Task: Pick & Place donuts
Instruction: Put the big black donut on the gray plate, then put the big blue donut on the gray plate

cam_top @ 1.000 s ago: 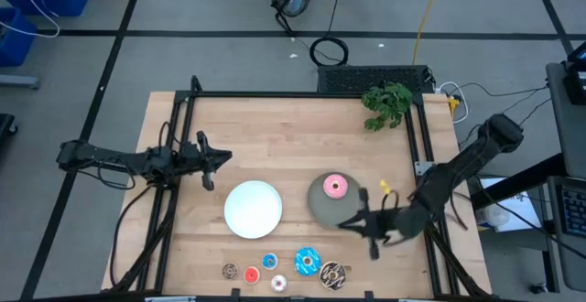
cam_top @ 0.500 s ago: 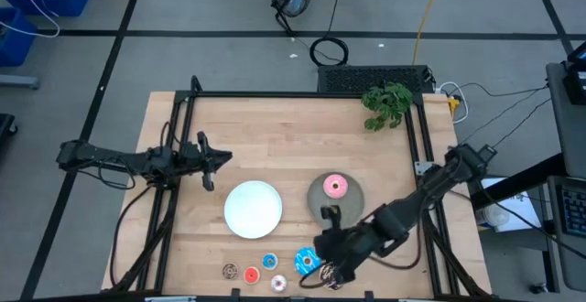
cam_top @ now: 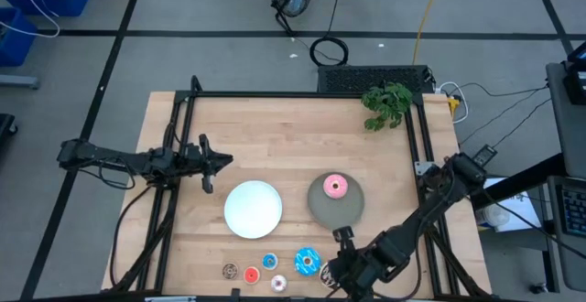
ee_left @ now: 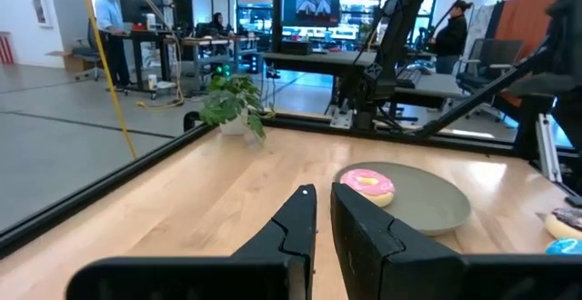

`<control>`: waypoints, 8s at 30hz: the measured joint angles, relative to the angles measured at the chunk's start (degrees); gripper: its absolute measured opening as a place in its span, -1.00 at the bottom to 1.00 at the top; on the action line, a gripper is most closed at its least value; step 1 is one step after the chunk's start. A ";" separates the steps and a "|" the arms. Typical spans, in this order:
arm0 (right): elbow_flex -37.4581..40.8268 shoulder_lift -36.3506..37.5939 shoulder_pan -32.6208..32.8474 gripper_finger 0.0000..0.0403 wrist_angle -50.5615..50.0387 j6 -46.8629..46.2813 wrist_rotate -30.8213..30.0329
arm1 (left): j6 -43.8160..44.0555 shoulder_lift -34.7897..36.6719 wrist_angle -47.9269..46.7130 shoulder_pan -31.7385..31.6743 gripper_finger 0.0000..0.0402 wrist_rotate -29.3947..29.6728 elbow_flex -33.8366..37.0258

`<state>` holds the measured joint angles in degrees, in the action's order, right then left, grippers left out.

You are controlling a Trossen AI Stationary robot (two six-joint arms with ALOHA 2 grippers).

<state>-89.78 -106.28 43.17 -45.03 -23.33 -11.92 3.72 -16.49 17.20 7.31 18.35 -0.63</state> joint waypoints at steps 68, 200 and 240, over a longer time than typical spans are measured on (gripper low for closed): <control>11.19 4.78 -4.64 -0.95 11.12 -4.07 6.97 | -0.21 -0.02 -0.69 0.00 -0.79 1.73 0.01; 30.61 46.82 -5.49 -0.95 14.81 3.18 -13.85 | 0.51 0.00 -2.13 0.00 -0.79 2.75 -0.01; 84.49 76.03 -1.22 -1.00 78.96 22.13 -25.77 | -0.27 -0.02 -2.03 0.00 -0.79 5.70 0.00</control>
<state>-5.29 -30.25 41.95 33.93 -1.20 -37.69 3.45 -16.51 15.17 7.31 24.05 -0.63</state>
